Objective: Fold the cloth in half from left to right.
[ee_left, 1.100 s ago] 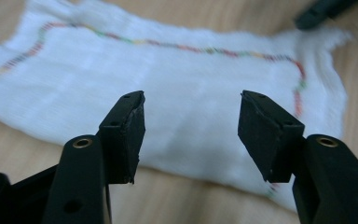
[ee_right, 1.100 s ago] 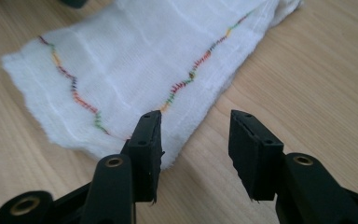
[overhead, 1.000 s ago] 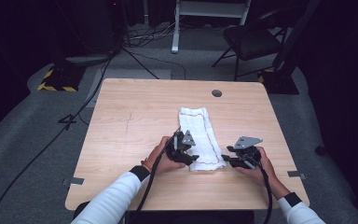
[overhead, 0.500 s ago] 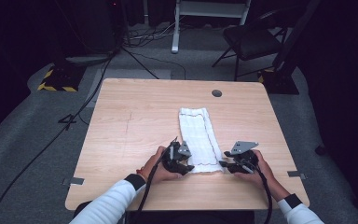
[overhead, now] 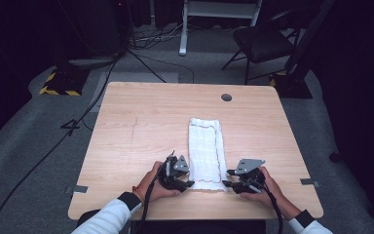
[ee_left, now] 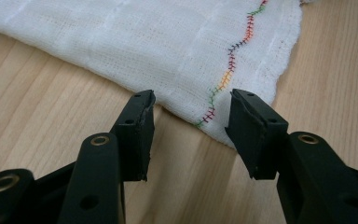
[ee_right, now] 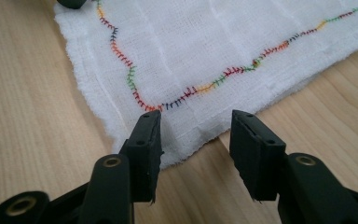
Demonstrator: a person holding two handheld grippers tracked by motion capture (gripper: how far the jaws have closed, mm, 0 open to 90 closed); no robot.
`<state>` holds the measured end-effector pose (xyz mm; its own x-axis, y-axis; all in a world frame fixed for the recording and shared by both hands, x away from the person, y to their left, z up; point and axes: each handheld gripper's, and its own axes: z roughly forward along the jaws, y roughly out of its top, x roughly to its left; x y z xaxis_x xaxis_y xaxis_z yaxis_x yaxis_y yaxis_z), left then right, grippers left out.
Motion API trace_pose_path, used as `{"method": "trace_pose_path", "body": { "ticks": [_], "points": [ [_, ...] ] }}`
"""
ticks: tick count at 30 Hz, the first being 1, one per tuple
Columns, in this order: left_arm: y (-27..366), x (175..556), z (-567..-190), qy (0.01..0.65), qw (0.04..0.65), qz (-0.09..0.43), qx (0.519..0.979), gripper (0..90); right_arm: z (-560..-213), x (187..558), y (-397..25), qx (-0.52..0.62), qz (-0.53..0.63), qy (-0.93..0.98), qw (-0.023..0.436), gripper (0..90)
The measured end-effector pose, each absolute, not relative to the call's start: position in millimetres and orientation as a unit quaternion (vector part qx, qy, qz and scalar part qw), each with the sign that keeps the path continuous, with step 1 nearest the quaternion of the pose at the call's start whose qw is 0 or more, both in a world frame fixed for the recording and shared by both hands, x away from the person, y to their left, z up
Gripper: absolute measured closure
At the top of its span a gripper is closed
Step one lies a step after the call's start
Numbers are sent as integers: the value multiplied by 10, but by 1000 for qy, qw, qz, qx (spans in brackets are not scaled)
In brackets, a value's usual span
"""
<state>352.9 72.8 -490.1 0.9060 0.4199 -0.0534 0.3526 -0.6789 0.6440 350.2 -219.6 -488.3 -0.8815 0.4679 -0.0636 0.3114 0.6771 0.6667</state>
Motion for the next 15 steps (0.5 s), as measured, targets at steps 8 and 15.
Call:
{"method": "trace_pose_path", "body": {
  "ticks": [8,15],
  "points": [
    [773,3529,-4846,240,329,88,909,295,-4850,3516,-2210,221,345,902,134,438],
    [861,3715,-4696,269,352,106,890,253,-4662,3714,-2393,251,373,878,164,421]
  ]
}}
